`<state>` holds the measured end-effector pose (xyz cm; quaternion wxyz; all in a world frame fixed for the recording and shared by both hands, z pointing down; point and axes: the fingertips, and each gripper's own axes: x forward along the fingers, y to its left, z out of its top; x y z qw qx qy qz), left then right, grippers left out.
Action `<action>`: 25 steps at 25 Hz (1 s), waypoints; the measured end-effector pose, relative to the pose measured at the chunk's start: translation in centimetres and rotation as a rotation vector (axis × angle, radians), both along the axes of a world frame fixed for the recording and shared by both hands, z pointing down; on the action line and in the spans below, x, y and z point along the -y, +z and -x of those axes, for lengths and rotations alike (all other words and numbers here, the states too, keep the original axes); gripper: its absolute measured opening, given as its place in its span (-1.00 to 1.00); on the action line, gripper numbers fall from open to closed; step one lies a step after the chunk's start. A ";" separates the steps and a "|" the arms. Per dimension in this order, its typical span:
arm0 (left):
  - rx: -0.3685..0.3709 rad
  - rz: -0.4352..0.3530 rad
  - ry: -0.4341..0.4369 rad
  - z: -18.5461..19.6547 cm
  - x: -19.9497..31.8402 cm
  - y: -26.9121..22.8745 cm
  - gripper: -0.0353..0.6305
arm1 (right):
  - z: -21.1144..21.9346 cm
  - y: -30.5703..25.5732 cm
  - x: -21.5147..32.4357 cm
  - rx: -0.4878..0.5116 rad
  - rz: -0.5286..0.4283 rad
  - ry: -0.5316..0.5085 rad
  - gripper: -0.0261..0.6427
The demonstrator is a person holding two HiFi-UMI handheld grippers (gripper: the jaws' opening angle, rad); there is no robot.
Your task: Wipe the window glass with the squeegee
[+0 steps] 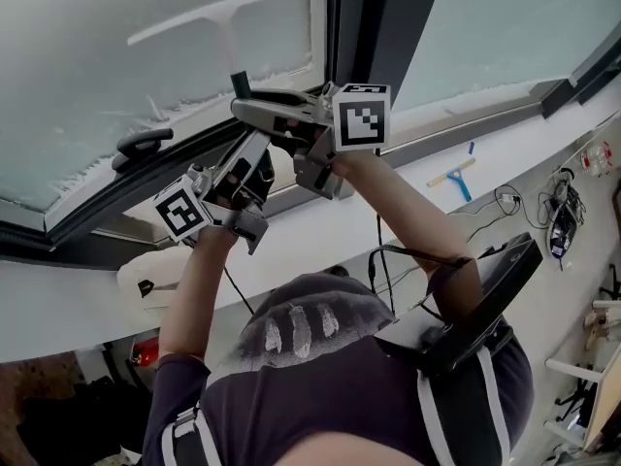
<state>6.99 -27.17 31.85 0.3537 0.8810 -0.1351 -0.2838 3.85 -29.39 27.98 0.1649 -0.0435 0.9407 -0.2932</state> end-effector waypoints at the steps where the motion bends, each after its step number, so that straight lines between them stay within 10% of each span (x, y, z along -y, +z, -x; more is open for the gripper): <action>1: 0.001 0.007 0.000 -0.1 -0.3 0.3 -0.61 | 0.0 0.5 -0.3 -0.003 0.008 0.001 -0.56; 14: 0.000 0.067 -0.024 -0.6 -1.2 2.5 -0.61 | -0.7 2.9 -0.8 -0.037 0.040 0.003 -0.56; 25: 0.069 -0.048 -0.097 -0.3 -2.4 2.2 -0.62 | -0.7 2.4 -2.5 -0.065 -0.045 -0.018 -0.59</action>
